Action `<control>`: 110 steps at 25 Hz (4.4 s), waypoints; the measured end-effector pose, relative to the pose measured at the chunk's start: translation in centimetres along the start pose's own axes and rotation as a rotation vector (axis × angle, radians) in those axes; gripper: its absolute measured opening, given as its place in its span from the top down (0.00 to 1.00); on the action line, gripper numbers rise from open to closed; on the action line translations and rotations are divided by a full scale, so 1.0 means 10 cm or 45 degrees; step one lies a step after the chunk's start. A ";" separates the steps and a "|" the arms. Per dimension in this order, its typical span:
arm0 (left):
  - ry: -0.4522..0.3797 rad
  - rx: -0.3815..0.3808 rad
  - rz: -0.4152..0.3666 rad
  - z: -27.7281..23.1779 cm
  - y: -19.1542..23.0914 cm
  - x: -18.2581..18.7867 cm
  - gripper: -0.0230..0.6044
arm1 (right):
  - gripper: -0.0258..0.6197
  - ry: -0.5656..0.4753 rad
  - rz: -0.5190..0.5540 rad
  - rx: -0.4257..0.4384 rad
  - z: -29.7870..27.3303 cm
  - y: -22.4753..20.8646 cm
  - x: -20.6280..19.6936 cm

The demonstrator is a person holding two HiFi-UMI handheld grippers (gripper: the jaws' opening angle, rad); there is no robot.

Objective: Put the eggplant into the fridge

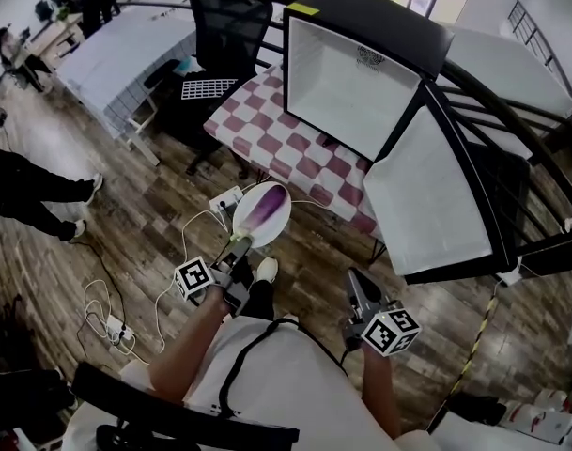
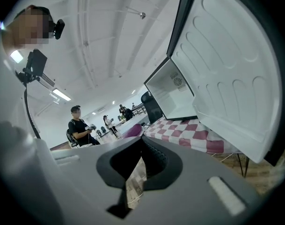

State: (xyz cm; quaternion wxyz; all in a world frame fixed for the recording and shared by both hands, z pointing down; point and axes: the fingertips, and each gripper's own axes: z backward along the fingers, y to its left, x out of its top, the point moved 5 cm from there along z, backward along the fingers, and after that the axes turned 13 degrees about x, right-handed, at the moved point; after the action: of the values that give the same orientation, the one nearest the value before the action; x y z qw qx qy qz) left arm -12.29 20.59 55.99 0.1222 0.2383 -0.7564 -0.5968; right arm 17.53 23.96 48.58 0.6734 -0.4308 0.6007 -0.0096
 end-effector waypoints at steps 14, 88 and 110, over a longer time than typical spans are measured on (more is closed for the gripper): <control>0.042 0.008 -0.032 -0.74 -0.20 0.64 0.90 | 0.95 -0.002 0.014 -0.008 -0.68 -0.37 0.49; 0.240 0.064 -0.049 -3.28 -0.38 1.98 0.90 | 0.95 0.138 0.025 -0.035 -2.73 -1.61 1.67; 0.280 0.077 -0.045 -4.47 -0.25 1.88 0.90 | 0.95 0.227 -0.034 -0.052 -2.92 -2.23 1.85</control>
State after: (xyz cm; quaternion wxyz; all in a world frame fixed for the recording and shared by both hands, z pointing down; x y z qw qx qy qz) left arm -6.87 -27.08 63.20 0.1869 0.3191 -0.7517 -0.5460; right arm 10.06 -16.45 49.67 0.6081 -0.4499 0.6525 -0.0448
